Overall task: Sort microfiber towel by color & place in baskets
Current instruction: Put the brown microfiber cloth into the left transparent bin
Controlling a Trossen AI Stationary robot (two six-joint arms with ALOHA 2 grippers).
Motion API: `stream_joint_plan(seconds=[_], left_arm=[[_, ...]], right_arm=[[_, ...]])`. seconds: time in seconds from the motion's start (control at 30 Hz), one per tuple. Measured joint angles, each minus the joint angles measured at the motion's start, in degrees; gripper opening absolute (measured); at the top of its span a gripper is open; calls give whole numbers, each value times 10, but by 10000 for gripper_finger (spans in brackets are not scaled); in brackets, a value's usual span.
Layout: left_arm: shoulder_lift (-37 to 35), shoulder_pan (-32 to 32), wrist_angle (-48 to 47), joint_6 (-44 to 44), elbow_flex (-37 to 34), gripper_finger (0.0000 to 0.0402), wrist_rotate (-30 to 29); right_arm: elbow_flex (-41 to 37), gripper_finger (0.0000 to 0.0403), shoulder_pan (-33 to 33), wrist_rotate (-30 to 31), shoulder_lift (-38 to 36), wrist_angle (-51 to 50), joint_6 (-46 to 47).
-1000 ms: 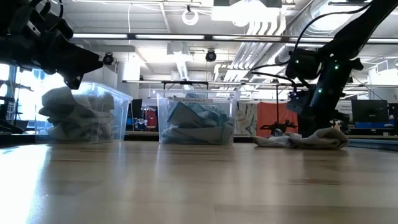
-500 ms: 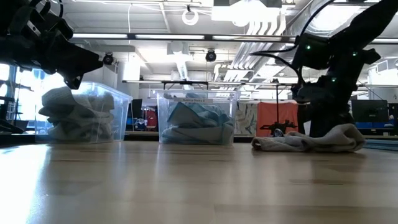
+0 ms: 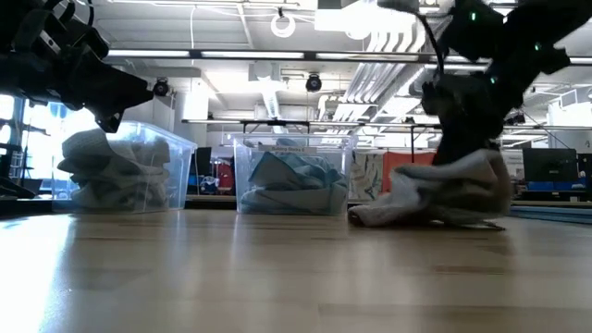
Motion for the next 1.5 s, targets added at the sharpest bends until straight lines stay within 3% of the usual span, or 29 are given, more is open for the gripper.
stream_joint_plan(seconds=[0.27,0.5,0.8,1.1,1.23,1.5], left_arm=[[0,0,0,0,0,85,0],[0,0,0,0,0,85,-1],[0,0,0,0,0,85,-2],[0,0,0,0,0,85,-2],[0,0,0,0,0,85,-2],[0,0,0,0,0,85,-2]], right_arm=[[112,0,49,50,0,0,-54],[241,0,51,81,18,1,-135],[457,0,21,86,138,-25,-263],[646,0,-27,26,267,-55,-317],[684,0,-34,25,301,-74,-327],[687,0,-42,6,322,-80,-337]])
